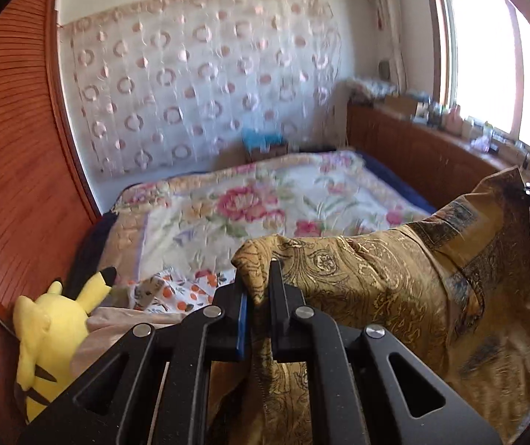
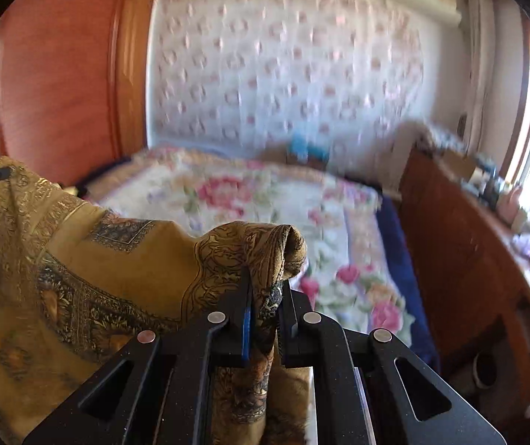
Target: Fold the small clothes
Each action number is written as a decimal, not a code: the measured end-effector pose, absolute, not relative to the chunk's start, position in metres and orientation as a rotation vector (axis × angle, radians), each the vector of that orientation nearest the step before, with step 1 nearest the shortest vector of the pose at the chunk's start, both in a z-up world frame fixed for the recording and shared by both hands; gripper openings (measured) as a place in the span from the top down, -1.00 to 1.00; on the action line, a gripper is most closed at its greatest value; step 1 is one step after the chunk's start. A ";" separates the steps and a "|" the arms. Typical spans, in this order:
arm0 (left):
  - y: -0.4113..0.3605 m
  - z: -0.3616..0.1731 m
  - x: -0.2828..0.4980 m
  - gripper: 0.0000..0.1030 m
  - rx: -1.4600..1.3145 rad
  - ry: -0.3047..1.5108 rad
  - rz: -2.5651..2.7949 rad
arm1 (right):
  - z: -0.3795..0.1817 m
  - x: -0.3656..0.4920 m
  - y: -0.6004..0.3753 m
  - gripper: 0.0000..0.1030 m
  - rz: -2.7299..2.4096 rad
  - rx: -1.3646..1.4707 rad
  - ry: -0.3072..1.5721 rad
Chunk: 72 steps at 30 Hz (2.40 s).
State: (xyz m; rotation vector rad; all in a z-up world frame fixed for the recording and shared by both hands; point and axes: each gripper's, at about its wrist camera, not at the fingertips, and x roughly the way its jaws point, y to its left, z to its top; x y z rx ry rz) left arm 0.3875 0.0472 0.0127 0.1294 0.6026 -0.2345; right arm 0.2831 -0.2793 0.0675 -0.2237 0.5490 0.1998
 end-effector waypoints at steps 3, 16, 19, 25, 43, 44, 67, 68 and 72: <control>0.038 -0.002 0.406 0.81 0.125 0.631 -0.242 | 0.048 0.314 -0.272 0.80 0.203 -0.209 0.596; 0.045 -0.005 0.406 -0.24 0.147 0.712 -0.253 | 0.058 0.375 -0.284 0.71 0.186 -0.204 0.727; 0.039 -0.003 0.386 -0.45 0.134 0.713 -0.301 | 0.066 0.362 -0.280 0.52 0.177 -0.208 0.697; 0.014 -0.011 0.333 -0.45 0.105 0.750 -0.410 | 0.087 0.310 -0.271 -0.25 0.205 -0.197 0.636; -0.054 -0.077 0.246 -0.27 0.237 0.949 -0.492 | 0.040 0.150 -0.206 -0.24 0.491 -0.186 0.801; -0.056 -0.079 0.244 -0.24 0.250 0.946 -0.486 | 0.039 0.149 -0.206 -0.24 0.484 -0.194 0.802; -0.035 -0.005 0.131 0.86 0.260 0.717 -0.543 | 0.062 0.045 -0.206 0.84 0.568 -0.245 0.647; -0.033 -0.005 0.119 0.86 0.252 0.714 -0.551 | 0.061 0.030 -0.207 0.84 0.580 -0.245 0.654; -0.029 -0.016 0.087 0.86 0.217 0.738 -0.576 | 0.053 -0.004 -0.217 0.84 0.609 -0.213 0.691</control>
